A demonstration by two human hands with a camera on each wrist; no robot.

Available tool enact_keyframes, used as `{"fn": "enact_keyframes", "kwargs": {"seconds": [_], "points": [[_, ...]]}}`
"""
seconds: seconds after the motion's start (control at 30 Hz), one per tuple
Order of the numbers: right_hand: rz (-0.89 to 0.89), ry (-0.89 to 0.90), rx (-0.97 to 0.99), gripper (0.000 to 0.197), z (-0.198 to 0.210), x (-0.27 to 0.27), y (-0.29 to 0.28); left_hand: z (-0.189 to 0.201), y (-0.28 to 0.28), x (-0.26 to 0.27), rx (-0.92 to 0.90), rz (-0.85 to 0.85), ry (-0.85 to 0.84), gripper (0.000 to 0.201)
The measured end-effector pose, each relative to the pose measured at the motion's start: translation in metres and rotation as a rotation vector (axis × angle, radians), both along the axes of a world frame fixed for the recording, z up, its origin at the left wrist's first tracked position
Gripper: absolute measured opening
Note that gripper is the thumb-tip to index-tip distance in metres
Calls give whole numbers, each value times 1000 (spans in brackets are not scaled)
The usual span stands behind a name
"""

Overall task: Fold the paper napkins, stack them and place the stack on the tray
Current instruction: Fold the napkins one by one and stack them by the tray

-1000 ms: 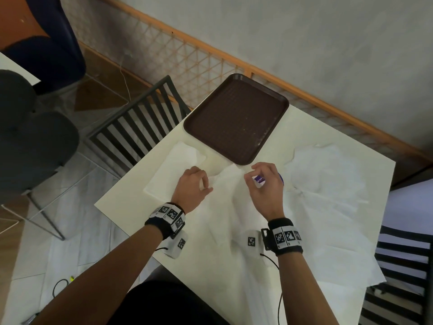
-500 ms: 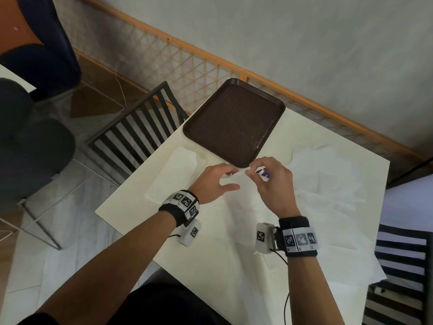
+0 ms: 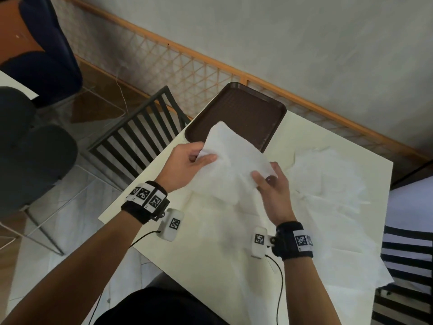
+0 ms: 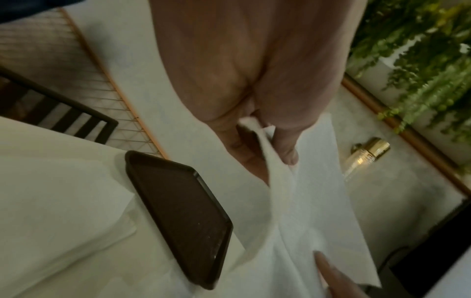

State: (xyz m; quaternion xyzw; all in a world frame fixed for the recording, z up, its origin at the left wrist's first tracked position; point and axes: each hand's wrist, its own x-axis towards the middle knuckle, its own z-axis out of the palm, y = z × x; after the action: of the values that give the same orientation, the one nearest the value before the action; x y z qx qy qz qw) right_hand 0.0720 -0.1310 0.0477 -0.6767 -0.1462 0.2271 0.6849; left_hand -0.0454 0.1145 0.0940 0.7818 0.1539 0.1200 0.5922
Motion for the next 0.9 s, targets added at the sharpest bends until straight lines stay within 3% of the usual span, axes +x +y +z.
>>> {"fn": "enact_keyframes", "kwargs": {"seconds": [0.1, 0.2, 0.3, 0.4, 0.5, 0.6, 0.7, 0.8, 0.9], "points": [[73, 48, -36, 53, -8, -4, 17, -3, 6, -10, -82, 35, -14, 25], [42, 33, -42, 27, -9, -4, 29, -9, 20, -23, -103, 67, -43, 25], [-37, 56, 14, 44, -10, 3, 39, -16, 35, -37, -46, 92, -90, 26], [-10, 16, 8, 26, -15, 8, 47, -26, 49, -47, 3, 80, -119, 25], [85, -19, 46, 37, -16, 11, 60, -33, 57, -56, -15, 92, -95, 29], [143, 158, 14, 26, -17, 15, 81, -43, 64, -67, -71, 115, -45, 32], [283, 360, -71, 27, -20, 22, 97, -56, 73, -80, -208, 159, 70, 41], [451, 114, -229, 10, -25, 26, 115, -66, 75, -95, -323, 245, 136, 41], [500, -115, -328, 18, -35, 31, 144, -85, 74, -103, -105, 344, 234, 23]]}}
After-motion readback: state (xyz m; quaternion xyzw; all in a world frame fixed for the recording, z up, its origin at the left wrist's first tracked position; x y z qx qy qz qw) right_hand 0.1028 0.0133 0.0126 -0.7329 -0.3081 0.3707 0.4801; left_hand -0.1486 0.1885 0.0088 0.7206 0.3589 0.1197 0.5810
